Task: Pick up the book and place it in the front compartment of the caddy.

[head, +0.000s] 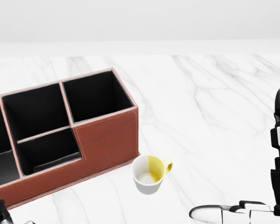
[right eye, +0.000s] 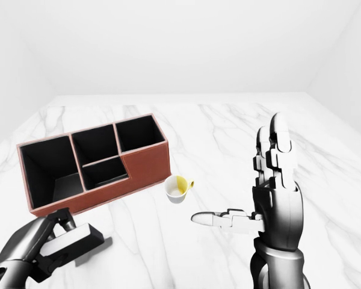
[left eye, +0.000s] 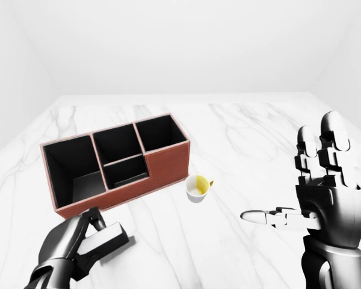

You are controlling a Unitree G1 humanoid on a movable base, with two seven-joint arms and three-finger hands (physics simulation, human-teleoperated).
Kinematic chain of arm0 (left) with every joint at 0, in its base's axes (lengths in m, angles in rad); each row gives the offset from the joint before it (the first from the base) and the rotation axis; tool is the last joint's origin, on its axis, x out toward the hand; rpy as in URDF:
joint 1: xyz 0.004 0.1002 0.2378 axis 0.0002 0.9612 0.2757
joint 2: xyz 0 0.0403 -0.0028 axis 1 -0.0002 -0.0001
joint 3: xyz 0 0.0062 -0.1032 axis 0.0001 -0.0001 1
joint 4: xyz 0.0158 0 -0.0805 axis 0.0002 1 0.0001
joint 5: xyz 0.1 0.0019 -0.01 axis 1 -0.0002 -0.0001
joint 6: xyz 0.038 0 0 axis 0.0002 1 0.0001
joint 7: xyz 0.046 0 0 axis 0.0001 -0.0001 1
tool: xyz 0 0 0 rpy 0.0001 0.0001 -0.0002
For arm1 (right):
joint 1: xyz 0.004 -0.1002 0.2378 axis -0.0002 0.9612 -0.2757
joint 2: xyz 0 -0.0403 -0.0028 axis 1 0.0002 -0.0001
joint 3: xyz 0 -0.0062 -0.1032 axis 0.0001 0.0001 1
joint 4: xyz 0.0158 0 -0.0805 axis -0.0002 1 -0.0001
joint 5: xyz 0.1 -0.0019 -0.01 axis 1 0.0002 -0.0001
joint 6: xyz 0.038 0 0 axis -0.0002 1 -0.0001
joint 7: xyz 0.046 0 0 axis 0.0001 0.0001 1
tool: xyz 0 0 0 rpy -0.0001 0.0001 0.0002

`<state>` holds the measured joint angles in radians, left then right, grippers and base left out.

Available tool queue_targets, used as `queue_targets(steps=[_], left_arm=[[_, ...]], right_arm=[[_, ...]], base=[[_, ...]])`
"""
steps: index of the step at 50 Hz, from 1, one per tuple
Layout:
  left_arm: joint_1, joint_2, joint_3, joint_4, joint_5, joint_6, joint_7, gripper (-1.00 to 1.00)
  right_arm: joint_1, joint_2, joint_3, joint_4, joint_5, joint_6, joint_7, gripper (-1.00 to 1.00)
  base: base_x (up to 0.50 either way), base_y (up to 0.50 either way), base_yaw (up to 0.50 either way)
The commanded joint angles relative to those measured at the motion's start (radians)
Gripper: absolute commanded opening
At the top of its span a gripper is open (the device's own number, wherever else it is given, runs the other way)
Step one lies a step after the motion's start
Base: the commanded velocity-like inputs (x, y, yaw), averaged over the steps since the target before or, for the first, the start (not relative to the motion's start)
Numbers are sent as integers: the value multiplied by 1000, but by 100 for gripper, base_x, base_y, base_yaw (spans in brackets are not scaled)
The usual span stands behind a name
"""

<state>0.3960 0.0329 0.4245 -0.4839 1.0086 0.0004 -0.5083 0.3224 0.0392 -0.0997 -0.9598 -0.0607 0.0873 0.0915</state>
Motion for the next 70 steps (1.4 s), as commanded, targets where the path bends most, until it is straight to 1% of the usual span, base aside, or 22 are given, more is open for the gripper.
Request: queue_targets(steps=[1,5,10,12,13,14,17,21,22,27,29,34,37,38,44,46,51,53,55,56,64,70], left_arm=[[-59,-27,120,-116,-11,-68,-132,-100],[-77,-31,150,-176,-20,-62,-183,-100],[-115,-19,178,-231,-42,-29,-190,-100],[-134,-10,186,-256,-53,-2,-190,-100],[-135,-10,185,-257,-54,-1,-190,-100],[-147,-1,191,-273,-59,17,-190,-100],[-157,12,199,-289,-67,33,-190,-100],[-193,47,211,-310,-72,74,-190,-100],[-220,62,214,-329,-82,87,-190,-100],[-270,113,205,-358,-75,87,-190,-100],[-306,146,197,-372,-66,87,-190,-100],[-356,194,178,-397,-52,87,-190,-100],[-386,208,157,-382,-51,87,-190,-100],[-409,231,145,-352,-29,87,-190,-100],[-448,253,89,-330,-1,87,-190,-100],[-500,283,77,-323,14,87,-190,-100],[-552,321,51,-330,30,87,-190,-100],[-598,345,32,-301,42,87,-190,-100],[-611,354,25,-293,35,87,-190,-100],[-643,373,28,-270,37,87,-190,-100],[-676,423,28,-217,-1,87,-190,-100],[-692,434,13,-163,-19,87,-190,-100]], right_arm=[[-25,0,9,83,-5,0,-7,100],[-23,1,4,78,-2,0,-4,100],[-22,2,10,81,-7,0,-4,100],[-21,2,11,81,-7,0,-5,99],[-21,2,11,81,-7,0,-5,99],[-21,1,12,81,-9,0,-5,100],[-22,1,12,81,-9,0,-6,100],[-24,1,13,85,-10,0,-7,99],[-25,0,13,87,-11,0,-8,100],[-26,-1,17,90,-13,0,-10,100],[-26,-1,16,90,-12,0,-10,99],[-24,-1,13,85,-11,0,-9,100],[-24,0,13,85,-12,0,-9,100],[-24,0,14,86,-12,0,-9,100],[-25,-1,19,96,-16,0,-11,100],[-24,-2,21,101,-16,0,-12,99],[-27,-2,14,96,-9,0,-12,100],[-28,-2,15,101,-11,0,-13,100],[-26,-2,18,98,-13,0,-13,100],[-26,-2,16,96,-11,0,-12,99],[-29,-2,12,97,-9,0,-12,99],[-22,-1,21,93,-15,0,-13,100]], base=[[0,0,0],[0,0,0],[0,0,0],[0,0,0],[0,0,0],[0,0,0],[0,0,0],[0,0,0],[0,0,0],[0,0,0],[0,0,0],[0,0,0],[0,0,0],[0,0,0],[0,0,0],[0,0,0],[0,0,0],[0,0,0],[0,0,0],[0,0,0],[0,0,0],[0,0,0]])
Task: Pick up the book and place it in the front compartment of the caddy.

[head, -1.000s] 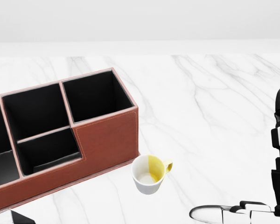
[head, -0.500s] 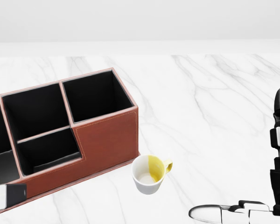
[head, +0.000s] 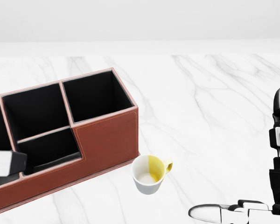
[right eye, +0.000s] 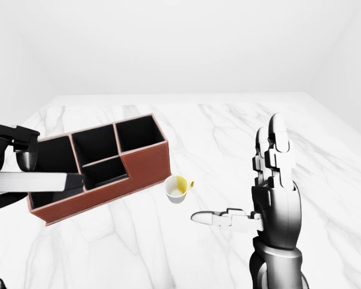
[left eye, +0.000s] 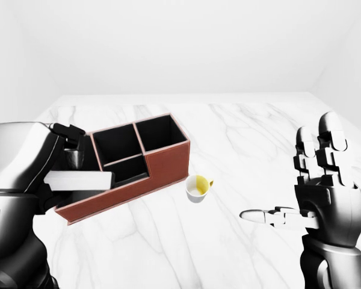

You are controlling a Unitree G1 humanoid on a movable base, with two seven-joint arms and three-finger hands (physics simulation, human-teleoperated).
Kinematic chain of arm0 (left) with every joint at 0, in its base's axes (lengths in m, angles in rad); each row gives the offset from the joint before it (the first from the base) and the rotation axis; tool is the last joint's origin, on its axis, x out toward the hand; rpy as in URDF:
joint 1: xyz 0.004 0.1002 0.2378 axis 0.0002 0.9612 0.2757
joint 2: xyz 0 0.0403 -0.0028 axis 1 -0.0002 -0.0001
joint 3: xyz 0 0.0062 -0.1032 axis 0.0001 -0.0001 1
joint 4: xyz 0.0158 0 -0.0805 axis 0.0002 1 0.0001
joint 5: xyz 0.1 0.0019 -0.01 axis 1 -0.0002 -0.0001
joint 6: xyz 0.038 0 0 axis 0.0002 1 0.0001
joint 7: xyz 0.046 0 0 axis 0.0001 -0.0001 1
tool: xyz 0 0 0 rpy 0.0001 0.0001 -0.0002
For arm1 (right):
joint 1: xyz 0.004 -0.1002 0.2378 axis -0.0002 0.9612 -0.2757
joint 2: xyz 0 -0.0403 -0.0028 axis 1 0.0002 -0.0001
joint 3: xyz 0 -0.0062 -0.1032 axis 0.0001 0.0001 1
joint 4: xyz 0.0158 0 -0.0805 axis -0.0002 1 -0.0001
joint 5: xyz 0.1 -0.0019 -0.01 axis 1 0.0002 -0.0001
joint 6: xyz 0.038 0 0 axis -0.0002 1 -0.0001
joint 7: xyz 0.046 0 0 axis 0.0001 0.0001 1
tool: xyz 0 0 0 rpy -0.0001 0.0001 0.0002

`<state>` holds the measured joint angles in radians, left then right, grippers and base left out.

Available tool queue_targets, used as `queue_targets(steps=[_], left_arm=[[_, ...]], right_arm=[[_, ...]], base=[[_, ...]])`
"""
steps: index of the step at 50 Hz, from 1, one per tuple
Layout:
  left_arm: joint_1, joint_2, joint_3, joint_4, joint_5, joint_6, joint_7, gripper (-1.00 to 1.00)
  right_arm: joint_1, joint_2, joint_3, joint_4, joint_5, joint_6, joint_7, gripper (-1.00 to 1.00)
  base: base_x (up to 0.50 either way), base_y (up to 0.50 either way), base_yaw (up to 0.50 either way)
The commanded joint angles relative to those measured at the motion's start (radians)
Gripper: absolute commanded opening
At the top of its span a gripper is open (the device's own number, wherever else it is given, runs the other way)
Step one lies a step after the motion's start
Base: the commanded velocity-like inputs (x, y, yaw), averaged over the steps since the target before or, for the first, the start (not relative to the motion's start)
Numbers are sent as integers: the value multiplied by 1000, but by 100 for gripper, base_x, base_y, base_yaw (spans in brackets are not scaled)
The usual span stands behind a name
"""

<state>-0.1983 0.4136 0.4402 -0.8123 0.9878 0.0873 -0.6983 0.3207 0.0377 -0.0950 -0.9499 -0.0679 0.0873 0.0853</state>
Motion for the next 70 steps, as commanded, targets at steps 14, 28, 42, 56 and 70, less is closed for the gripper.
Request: queue_targets(steps=[14,28,42,56,70], left_arm=[[-135,52,-43,251,-33,0,0,-100],[-239,85,-81,376,-104,0,0,-100],[-266,114,-83,450,-172,0,37,-100],[-290,135,-92,493,-195,0,118,-100],[-360,147,-108,707,-279,0,358,-100]], right_arm=[[-22,-3,26,93,-18,0,-14,100],[-22,-5,32,102,-22,0,-19,100],[-19,-8,44,105,-29,0,-23,99],[-19,-8,44,110,-27,0,-24,99],[-18,-10,52,112,-31,0,-27,99]], base=[[0,0,0],[0,0,0],[0,0,0],[0,0,0],[0,0,0]])
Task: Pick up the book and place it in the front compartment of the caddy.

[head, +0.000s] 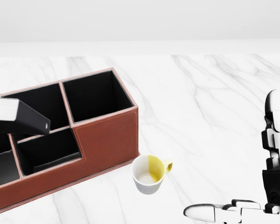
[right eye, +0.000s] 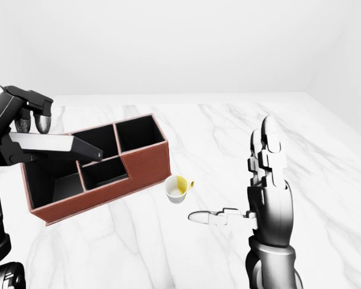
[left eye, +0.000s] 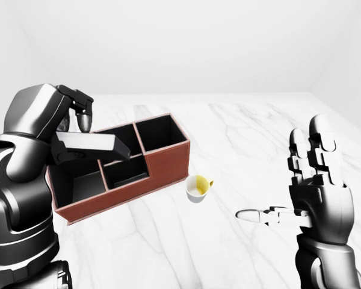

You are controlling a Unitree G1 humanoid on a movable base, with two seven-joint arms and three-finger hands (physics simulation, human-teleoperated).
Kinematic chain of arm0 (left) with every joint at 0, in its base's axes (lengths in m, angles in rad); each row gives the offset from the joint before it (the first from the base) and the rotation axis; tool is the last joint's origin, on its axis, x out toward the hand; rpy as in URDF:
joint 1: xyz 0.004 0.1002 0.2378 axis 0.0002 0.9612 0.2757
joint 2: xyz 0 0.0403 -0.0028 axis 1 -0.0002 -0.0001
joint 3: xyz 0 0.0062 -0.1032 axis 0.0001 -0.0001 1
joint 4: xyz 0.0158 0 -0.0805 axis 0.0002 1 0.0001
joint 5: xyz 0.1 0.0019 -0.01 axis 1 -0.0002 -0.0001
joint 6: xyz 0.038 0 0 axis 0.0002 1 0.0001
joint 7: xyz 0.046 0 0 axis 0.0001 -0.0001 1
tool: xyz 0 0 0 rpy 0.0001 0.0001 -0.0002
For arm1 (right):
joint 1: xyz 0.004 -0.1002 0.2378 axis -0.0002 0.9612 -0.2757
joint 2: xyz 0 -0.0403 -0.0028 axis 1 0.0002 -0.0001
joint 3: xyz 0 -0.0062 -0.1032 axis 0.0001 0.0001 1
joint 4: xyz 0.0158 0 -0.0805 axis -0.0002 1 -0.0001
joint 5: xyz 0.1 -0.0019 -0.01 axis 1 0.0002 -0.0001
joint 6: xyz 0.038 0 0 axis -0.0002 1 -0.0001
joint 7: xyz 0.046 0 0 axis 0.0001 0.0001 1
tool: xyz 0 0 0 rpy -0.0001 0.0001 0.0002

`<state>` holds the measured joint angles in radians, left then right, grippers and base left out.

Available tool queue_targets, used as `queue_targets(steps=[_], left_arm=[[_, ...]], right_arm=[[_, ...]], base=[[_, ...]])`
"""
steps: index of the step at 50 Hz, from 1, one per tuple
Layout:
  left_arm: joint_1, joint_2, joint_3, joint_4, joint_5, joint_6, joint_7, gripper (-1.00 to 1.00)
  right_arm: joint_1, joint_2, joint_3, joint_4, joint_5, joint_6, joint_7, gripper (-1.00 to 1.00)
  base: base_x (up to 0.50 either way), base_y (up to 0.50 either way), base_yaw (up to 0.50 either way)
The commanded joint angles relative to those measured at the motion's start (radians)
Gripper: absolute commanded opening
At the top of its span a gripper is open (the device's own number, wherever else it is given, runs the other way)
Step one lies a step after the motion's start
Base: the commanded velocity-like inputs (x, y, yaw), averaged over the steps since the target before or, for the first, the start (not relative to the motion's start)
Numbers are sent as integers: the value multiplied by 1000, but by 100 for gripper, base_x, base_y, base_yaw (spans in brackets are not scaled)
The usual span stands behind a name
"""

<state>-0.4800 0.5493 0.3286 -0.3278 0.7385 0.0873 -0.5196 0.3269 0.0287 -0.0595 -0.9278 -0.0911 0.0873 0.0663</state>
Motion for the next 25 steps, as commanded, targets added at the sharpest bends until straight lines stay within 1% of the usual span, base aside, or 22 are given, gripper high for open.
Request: queue_targets(steps=[1,5,9,10,11,12,15,23,25], left_arm=[[-76,13,-4,235,-22,0,202,-100],[-78,1,-12,260,-40,0,234,-100],[-75,-3,-28,288,-18,0,283,-100],[-75,-15,-31,303,-16,0,308,-100],[-75,-15,-31,304,-16,0,309,-100],[-72,-21,-42,324,-6,0,325,-100],[-80,-41,-48,368,-10,0,369,-100],[-90,-60,-69,466,-22,0,457,-100],[-92,-68,-75,492,-18,0,494,-100]], right_arm=[[-24,-2,17,89,-8,0,-8,100],[-23,-2,20,87,-10,0,-10,100],[-23,-3,19,85,-10,0,-10,100],[-23,-3,17,85,-9,0,-10,100],[-23,-3,17,85,-9,0,-10,100],[-24,-3,17,85,-9,0,-9,99],[-23,-2,18,82,-10,0,-9,99],[-22,-2,20,81,-12,0,-10,100],[-22,-2,19,83,-10,0,-10,99]], base=[[0,0,0],[0,0,0],[0,0,0],[0,0,0],[0,0,0],[0,0,0],[0,0,0],[0,0,0],[0,0,0]])
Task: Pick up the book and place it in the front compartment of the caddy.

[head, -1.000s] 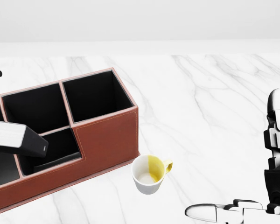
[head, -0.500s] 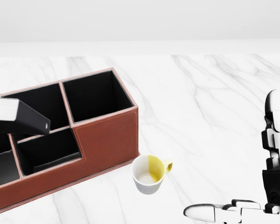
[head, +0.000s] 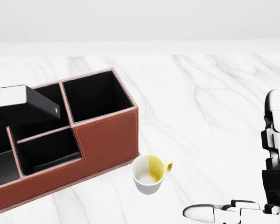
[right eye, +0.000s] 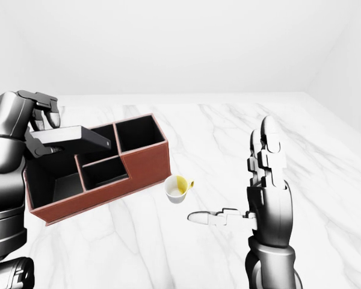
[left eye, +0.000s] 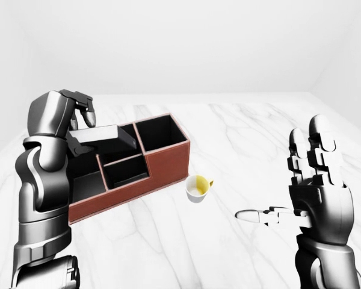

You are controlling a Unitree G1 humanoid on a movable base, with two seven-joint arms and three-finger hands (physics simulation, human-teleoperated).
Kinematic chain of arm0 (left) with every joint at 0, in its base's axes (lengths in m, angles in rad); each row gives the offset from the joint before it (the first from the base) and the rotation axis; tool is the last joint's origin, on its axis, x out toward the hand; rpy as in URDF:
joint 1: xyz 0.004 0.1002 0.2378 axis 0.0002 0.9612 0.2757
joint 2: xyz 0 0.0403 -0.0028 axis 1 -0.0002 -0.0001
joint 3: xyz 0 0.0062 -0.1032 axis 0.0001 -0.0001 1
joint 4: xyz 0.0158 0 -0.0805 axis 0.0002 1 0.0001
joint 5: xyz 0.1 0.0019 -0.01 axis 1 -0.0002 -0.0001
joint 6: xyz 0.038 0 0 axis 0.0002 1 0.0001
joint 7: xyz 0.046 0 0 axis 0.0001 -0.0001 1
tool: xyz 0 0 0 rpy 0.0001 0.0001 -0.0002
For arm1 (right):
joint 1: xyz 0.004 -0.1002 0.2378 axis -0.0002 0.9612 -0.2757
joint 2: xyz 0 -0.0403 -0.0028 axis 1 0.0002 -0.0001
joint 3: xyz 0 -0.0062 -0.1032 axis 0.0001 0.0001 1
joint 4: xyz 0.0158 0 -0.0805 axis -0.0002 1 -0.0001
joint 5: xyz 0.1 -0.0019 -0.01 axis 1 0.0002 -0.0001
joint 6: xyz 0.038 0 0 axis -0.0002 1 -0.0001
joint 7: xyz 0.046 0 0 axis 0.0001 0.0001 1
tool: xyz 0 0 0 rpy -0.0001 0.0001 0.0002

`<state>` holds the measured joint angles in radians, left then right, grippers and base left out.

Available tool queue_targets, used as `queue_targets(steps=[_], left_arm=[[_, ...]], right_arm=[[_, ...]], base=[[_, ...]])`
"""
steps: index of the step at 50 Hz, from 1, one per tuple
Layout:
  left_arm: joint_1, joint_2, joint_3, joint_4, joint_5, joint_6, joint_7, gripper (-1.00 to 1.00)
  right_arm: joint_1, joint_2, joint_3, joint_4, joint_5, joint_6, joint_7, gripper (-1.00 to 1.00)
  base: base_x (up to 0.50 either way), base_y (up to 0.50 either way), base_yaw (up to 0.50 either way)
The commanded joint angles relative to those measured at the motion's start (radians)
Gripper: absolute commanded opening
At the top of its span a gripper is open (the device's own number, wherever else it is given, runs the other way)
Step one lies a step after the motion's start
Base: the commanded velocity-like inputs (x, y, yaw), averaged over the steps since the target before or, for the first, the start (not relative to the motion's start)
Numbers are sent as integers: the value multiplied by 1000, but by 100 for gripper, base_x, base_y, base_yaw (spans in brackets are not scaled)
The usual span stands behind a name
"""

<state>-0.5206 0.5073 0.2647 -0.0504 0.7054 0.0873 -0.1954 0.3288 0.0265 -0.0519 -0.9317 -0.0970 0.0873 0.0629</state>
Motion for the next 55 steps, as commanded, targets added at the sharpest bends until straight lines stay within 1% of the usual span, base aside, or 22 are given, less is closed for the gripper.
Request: queue_targets(steps=[1,3,10,14,17,19,27,32,39,43,48,51,52,55], left_arm=[[-51,-27,-12,221,14,0,177,-100],[-55,-31,-14,237,9,0,197,-100],[-51,-38,-30,241,31,0,216,-100],[-43,-36,-29,217,49,0,205,-100],[-23,-33,-26,183,81,0,194,-100],[-19,-28,-13,167,88,0,184,-100],[-12,-24,-11,158,123,0,180,-100],[-28,-21,-10,152,132,0,172,-100],[-49,-39,-28,175,139,0,190,-100],[-79,-51,-43,209,137,0,209,-100],[-95,-56,-49,253,133,0,243,-100],[-104,-69,-50,324,104,0,297,-100],[-105,-69,-51,327,101,0,300,-100],[-111,-70,-56,399,74,0,350,-100]], right_arm=[[-24,0,11,87,-4,0,-7,100],[-25,0,9,89,-4,0,-7,100],[-26,0,8,87,-5,0,-6,100],[-28,0,4,88,-2,0,-5,100],[-27,1,2,83,0,0,-3,99],[-28,2,-1,86,1,0,-2,99],[-29,2,4,89,-2,0,-4,100],[-29,2,2,87,-1,0,-4,100],[-29,1,1,92,1,0,-3,99],[-29,1,3,88,-1,0,-2,99],[-29,2,1,91,1,0,-2,99],[-25,2,1,84,0,0,-2,100],[-25,3,1,84,0,0,-2,100],[-24,3,3,85,-2,0,-3,100]], base=[[0,0,0],[0,0,0],[0,0,0],[0,0,0],[0,0,0],[0,0,0],[0,0,0],[0,0,0],[0,0,0],[0,0,0],[0,0,0],[0,0,0],[0,0,0],[0,0,0]])
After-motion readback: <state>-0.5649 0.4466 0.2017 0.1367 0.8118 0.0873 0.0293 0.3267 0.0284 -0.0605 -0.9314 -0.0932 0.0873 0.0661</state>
